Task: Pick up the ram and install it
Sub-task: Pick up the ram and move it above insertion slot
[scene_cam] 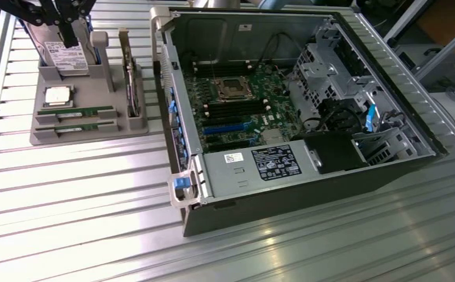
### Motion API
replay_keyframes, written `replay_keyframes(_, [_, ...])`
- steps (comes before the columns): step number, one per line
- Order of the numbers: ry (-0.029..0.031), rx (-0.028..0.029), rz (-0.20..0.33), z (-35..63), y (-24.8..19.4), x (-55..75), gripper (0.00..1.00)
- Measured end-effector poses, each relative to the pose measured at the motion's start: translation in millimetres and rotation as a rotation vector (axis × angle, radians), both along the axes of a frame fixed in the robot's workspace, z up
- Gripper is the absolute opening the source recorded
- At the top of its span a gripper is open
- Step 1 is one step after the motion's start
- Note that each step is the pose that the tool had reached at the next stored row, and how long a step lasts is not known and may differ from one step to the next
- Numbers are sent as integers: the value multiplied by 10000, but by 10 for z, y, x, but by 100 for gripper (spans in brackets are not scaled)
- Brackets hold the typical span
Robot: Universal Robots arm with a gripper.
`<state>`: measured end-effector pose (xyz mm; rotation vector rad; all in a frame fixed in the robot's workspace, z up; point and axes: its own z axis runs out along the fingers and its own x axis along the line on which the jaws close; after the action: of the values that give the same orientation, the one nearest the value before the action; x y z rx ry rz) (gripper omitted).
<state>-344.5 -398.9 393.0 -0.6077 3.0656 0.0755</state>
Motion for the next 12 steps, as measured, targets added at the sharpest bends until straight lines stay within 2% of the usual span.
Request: replay_keyframes(12, [0, 0, 507, 0, 0, 0, 11])
